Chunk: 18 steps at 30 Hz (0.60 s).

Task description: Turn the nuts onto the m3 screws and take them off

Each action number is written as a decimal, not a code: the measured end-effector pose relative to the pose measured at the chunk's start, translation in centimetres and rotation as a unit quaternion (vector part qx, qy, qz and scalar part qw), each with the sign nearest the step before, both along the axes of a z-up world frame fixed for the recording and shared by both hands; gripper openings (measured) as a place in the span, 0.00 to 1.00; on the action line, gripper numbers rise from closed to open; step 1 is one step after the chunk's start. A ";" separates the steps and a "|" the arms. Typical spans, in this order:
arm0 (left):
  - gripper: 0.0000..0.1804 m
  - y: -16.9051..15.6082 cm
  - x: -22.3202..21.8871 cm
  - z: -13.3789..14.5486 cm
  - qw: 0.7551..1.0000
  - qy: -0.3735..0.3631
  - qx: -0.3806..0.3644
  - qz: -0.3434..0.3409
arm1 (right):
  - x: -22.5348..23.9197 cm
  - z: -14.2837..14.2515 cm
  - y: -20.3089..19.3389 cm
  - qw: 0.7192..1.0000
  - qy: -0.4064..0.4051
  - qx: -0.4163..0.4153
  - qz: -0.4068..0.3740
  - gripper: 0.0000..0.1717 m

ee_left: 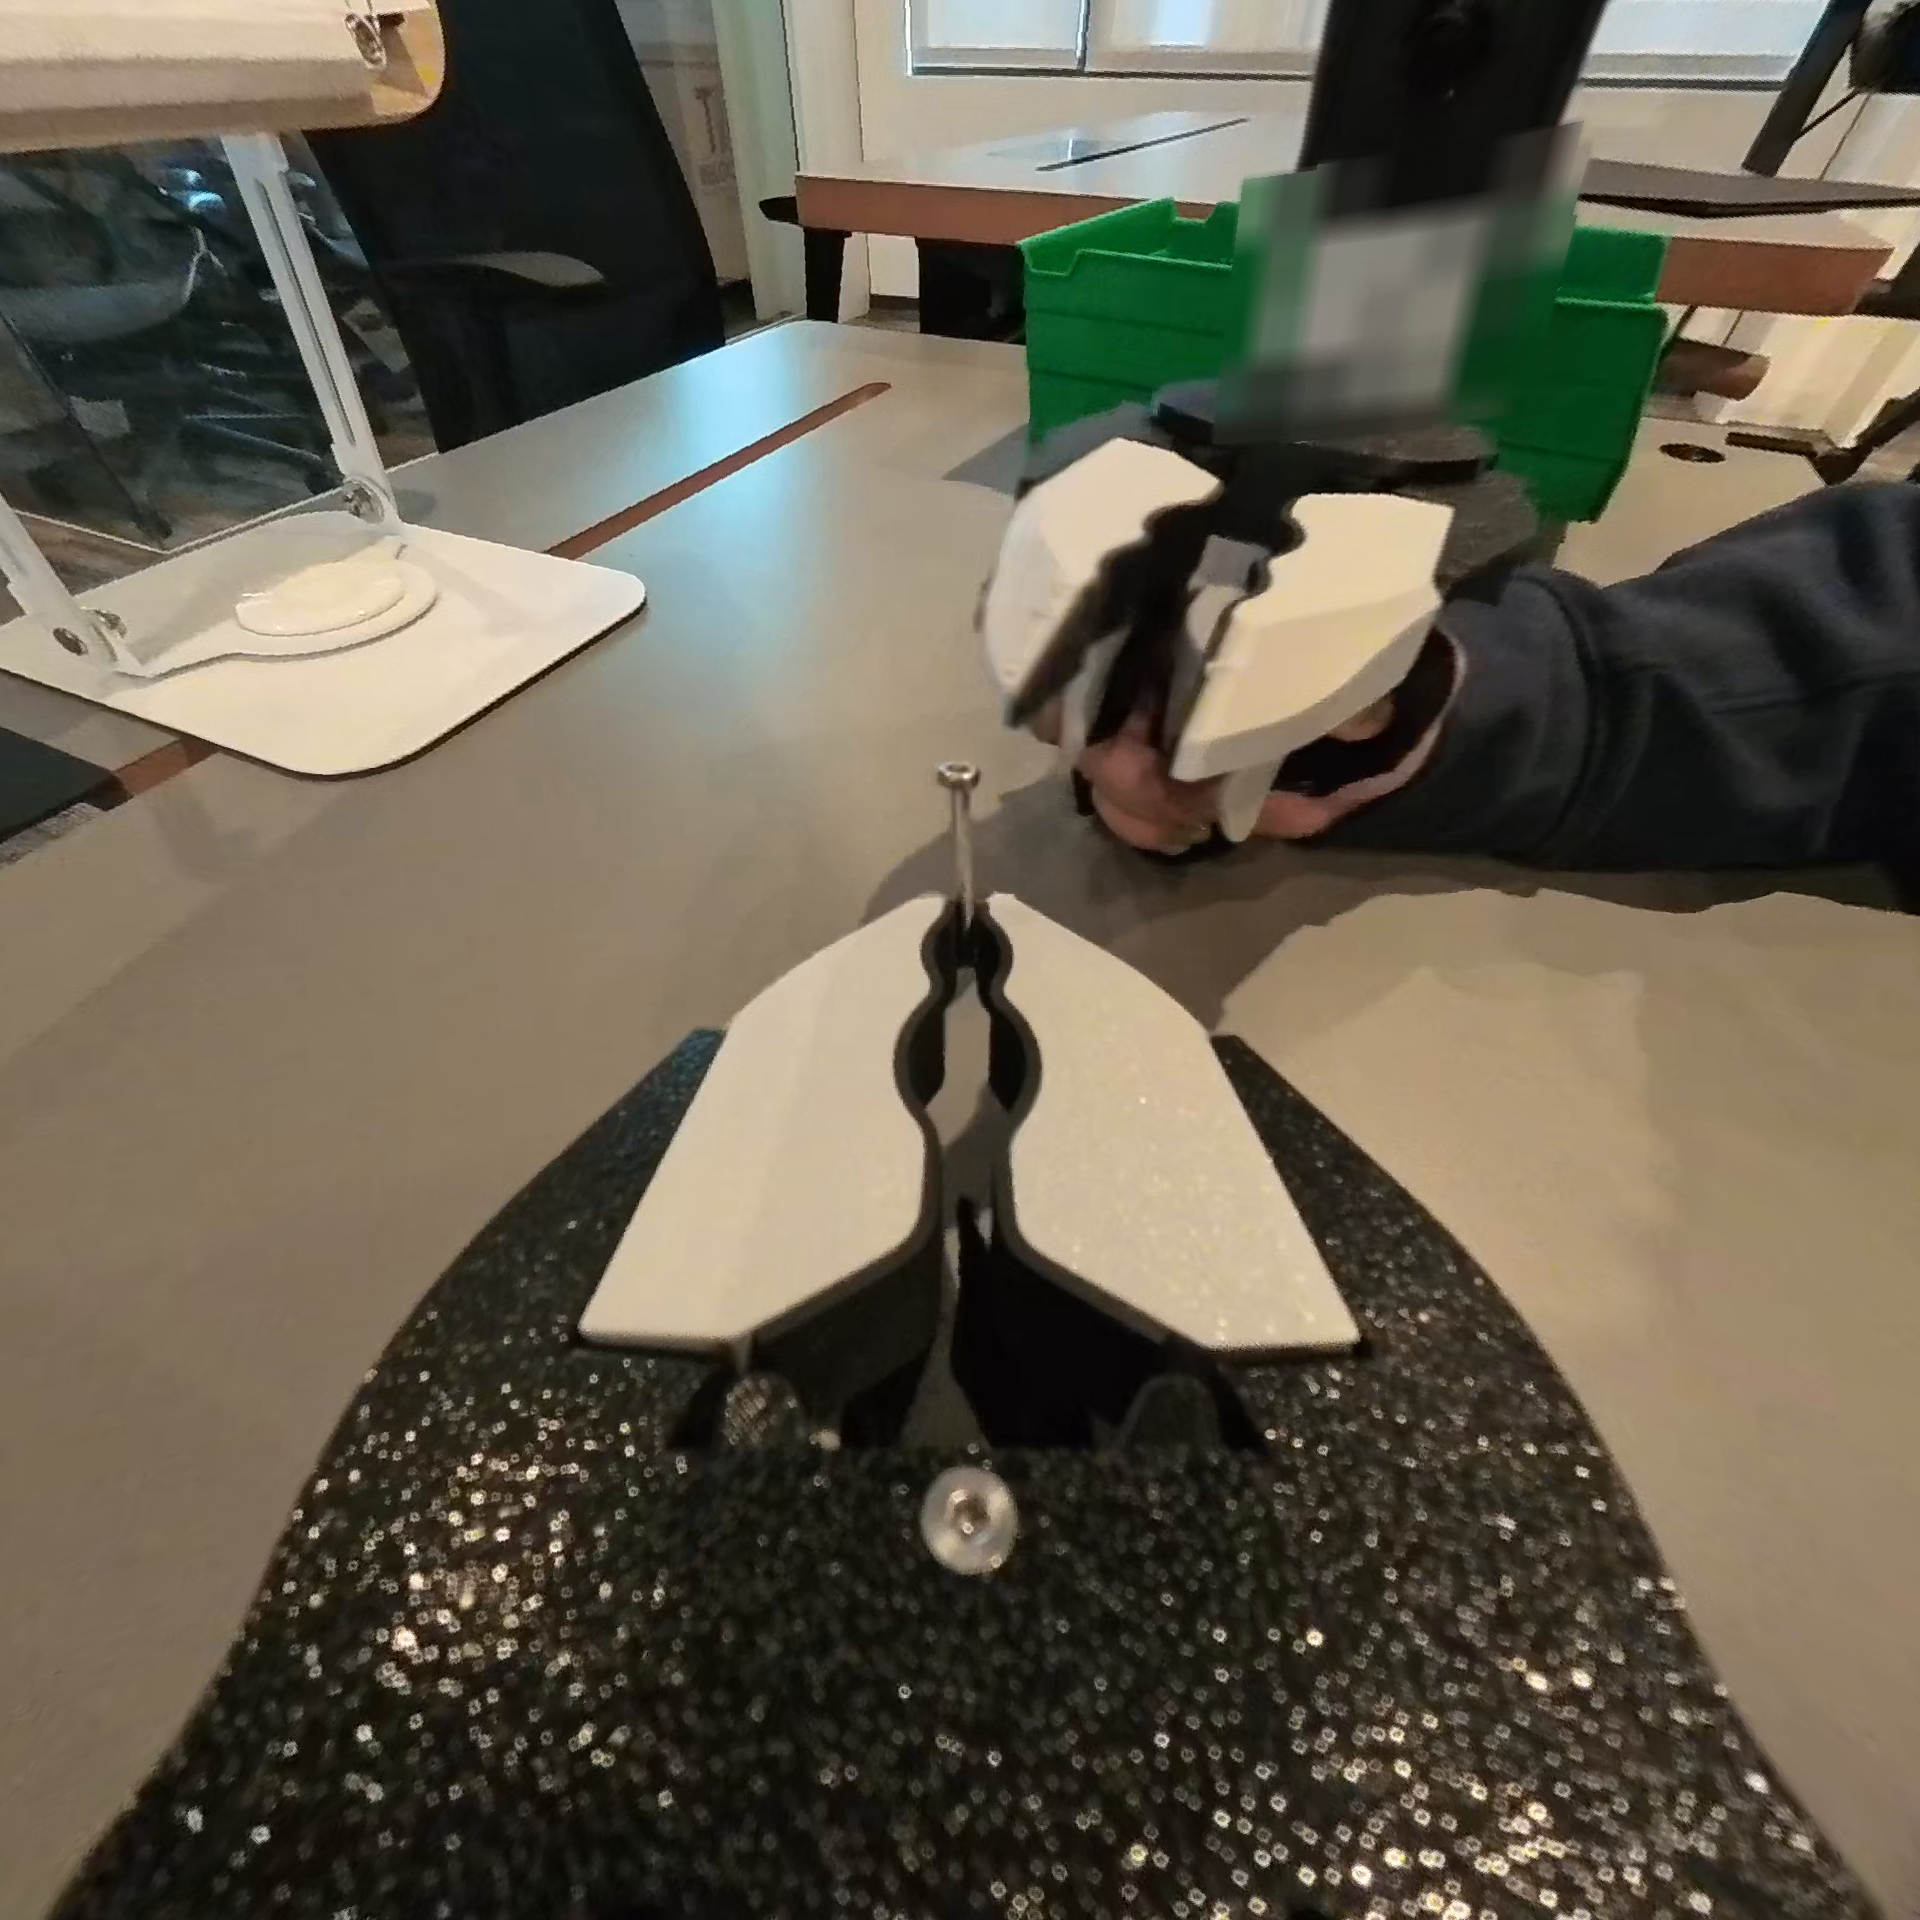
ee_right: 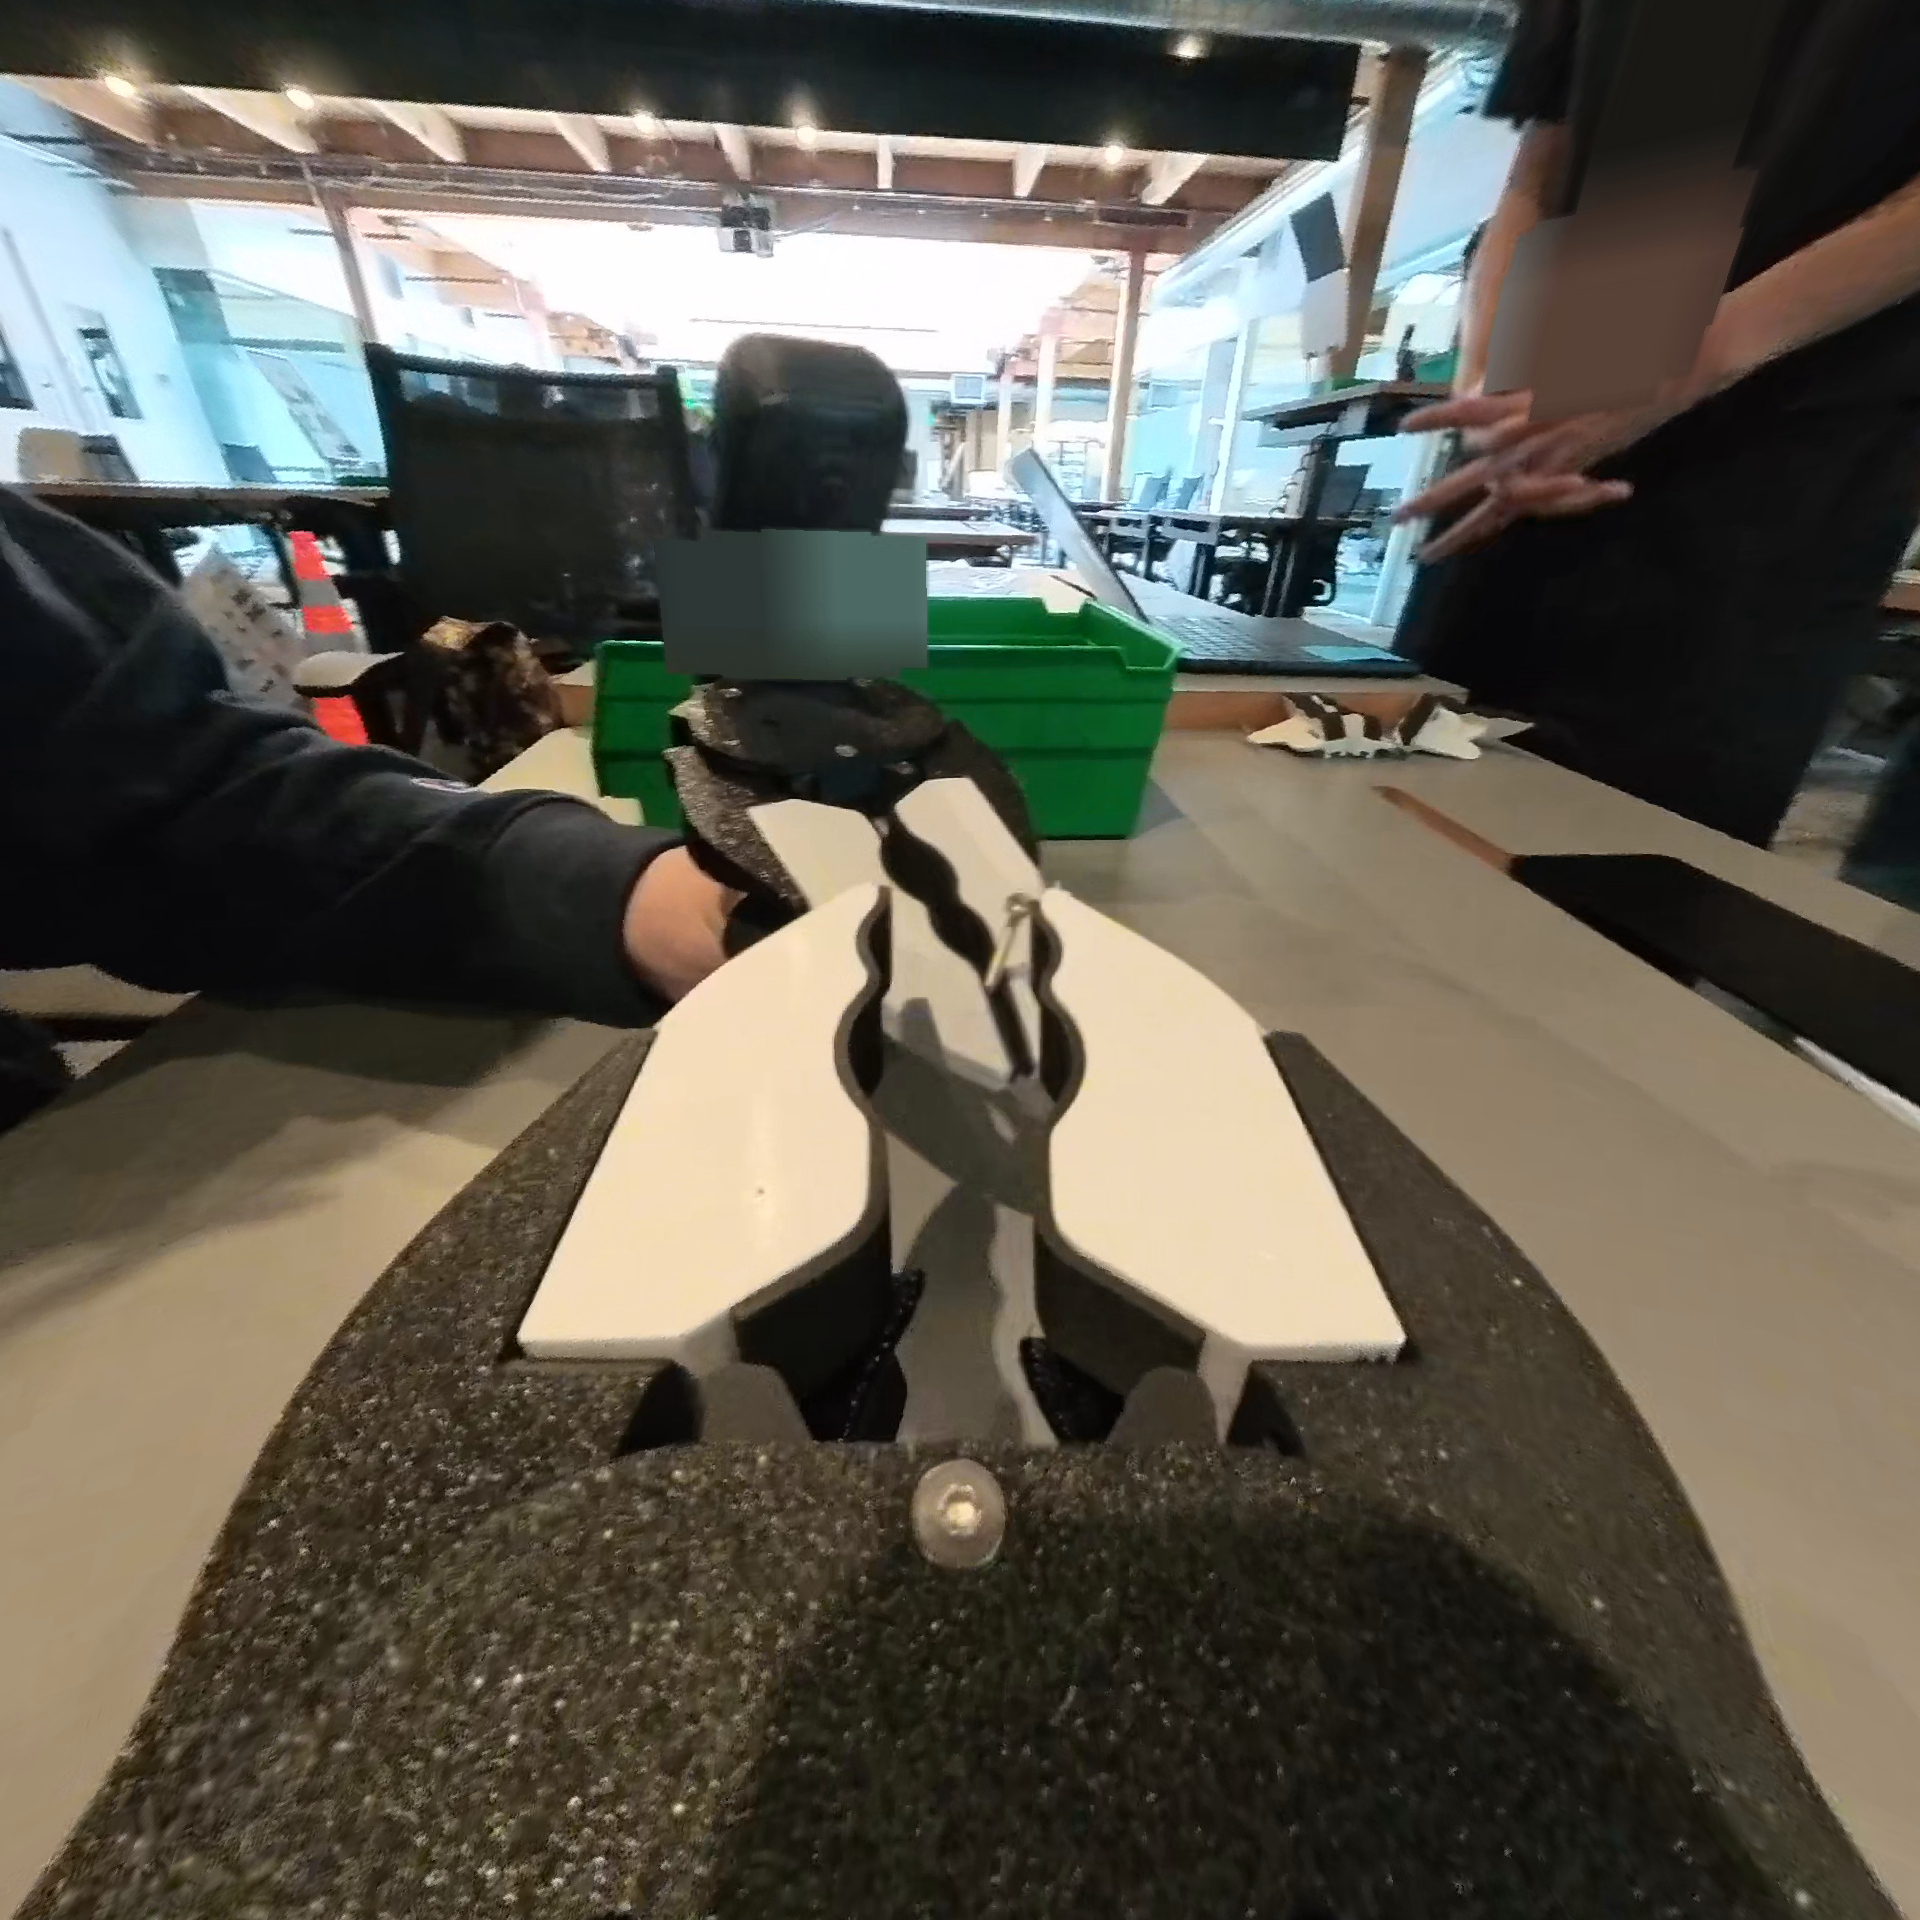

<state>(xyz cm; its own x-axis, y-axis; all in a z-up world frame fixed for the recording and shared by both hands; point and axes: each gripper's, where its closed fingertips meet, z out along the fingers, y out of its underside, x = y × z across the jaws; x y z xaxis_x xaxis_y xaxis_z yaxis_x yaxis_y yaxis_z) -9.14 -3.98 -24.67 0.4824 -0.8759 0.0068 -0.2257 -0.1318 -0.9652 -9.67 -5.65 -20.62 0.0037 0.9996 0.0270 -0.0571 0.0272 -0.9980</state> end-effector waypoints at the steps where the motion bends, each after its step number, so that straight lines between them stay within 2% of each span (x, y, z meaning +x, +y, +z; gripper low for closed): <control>1: 0.01 0.0 0.0 0.0 1.000 0.002 0.000 -0.001 | -0.3 0.0 0.4 1.000 -0.001 0.001 -0.005 0.18; 2: 0.01 0.0 0.0 -0.1 1.000 0.003 0.000 -0.001 | -0.6 -0.2 0.4 1.000 -0.007 0.001 0.000 0.19; 6: 0.01 -0.1 0.1 -0.2 1.000 0.008 0.000 -0.004 | -0.2 -0.2 -0.8 0.999 -0.008 -0.005 0.034 0.08; 11: 0.01 -0.2 0.2 -0.3 1.000 0.011 -0.001 -0.008 | -0.5 -0.3 0.2 1.000 -0.011 0.001 -0.001 0.18; 15: 0.01 -0.3 0.4 -0.4 1.000 0.018 0.000 -0.014 | -0.3 -0.6 -0.4 1.000 -0.025 -0.004 0.013 0.12; 16: 0.01 -0.3 0.4 -0.5 1.000 0.023 0.001 -0.013 | 0.0 -0.4 -0.6 1.000 -0.017 -0.002 0.014 0.08; 18: 0.01 -0.3 0.5 -0.6 1.000 0.024 -0.002 -0.014 | 0.1 -0.2 -0.1 1.000 -0.007 0.005 -0.006 0.10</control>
<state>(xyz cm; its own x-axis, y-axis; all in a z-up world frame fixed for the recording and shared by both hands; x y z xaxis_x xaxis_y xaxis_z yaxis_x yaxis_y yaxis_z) -8.68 -4.24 -25.27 0.4578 -0.8889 -0.0121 -0.2756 -0.1290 -0.9526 -9.53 -5.73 -20.80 0.0152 0.9992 0.0375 -0.0418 0.0381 -0.9984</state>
